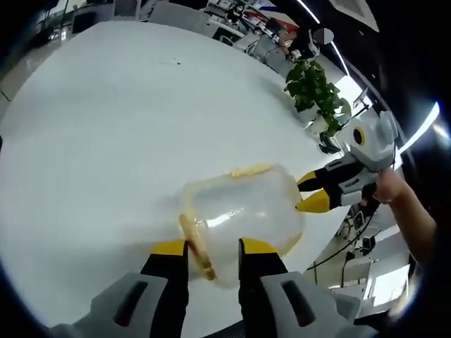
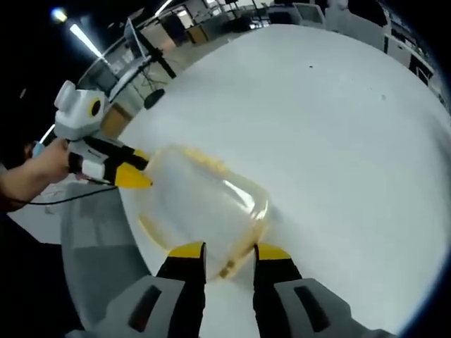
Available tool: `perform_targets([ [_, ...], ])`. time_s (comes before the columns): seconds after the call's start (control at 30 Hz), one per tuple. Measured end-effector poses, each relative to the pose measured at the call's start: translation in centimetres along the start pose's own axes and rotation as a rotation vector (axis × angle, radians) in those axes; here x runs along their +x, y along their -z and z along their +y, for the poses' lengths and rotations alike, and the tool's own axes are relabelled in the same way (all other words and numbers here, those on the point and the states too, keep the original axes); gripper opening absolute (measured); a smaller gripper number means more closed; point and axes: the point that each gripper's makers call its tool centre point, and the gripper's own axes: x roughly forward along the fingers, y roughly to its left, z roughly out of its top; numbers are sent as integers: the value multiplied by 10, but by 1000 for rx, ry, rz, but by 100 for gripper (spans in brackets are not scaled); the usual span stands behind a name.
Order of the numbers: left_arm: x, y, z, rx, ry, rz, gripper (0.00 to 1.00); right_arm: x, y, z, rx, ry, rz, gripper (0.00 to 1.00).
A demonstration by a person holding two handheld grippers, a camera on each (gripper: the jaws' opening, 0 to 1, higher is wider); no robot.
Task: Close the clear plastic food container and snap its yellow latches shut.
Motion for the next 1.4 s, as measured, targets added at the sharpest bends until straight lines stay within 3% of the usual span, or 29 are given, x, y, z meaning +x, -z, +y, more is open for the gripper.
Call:
perform_targets([
  [0.23, 2, -1, -5, 0, -3, 19, 24, 1, 0, 0, 38, -13, -1, 21],
  [0.3, 3, -1, -6, 1, -9, 18, 24, 3, 4, 0, 101, -15, -1, 20],
  [0.5, 6, -2, -12, -5, -8, 5, 24, 3, 4, -2, 105, -22, -28, 20],
  [0.8, 13, -2, -10, -9, 3, 23, 25, 4, -2, -2, 124, -13, -12, 21],
  [1.1, 17, -2, -7, -21, 38, 54, 27, 1, -2, -3, 165, 11, -61, 20],
  [1.4, 16, -3, -4, 34, 64, 73, 28, 0, 3, 3, 216, 26, -81, 21],
])
